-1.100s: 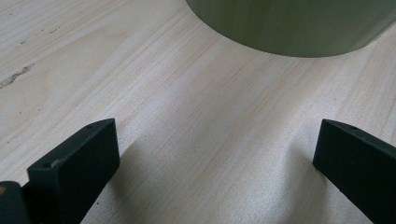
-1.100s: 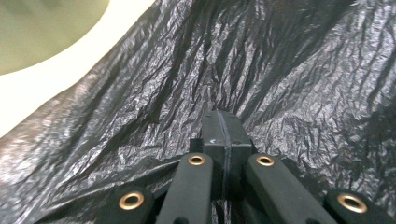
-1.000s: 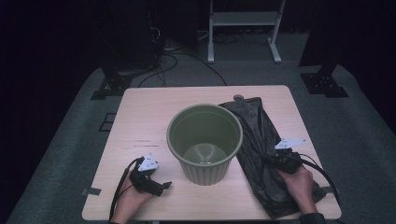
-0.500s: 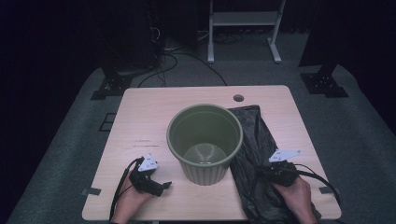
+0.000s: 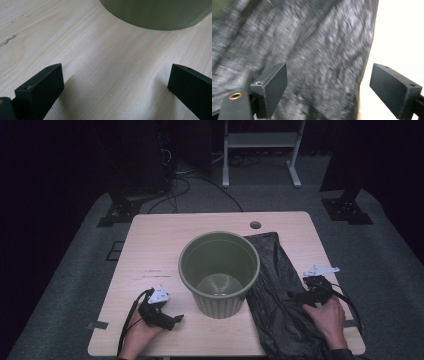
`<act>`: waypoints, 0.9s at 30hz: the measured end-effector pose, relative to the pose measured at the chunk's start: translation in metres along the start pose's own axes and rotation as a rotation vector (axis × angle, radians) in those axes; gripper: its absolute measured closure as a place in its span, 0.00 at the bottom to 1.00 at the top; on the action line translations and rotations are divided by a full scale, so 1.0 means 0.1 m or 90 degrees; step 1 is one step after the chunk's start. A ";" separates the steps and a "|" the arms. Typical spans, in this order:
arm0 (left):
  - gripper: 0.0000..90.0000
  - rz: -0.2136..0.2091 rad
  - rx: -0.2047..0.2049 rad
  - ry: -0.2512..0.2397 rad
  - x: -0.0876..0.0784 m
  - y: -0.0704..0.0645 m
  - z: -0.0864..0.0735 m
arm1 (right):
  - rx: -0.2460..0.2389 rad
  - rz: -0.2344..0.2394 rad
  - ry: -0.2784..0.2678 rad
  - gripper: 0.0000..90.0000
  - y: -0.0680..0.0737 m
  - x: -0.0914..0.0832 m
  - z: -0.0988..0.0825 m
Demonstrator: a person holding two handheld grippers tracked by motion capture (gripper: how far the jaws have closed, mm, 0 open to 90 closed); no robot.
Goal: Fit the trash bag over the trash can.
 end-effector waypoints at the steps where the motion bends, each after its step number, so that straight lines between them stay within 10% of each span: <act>1: 0.00 0.000 0.000 0.000 0.00 0.00 0.00 | 0.005 0.000 0.006 0.14 -0.03 0.03 -0.02; 27: 0.00 -0.003 0.003 -0.001 0.00 0.00 0.00 | 0.004 0.165 -0.004 0.14 0.43 0.29 0.18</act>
Point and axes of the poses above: each handheld gripper's, and its own axes: x roughly forward along the jaws, z roughly out of its top, y roughly to its left, the point moved 1 cm from there along x, roughly forward along the jaws, and after that the axes turned 7 degrees about x, right-handed, at the moved point
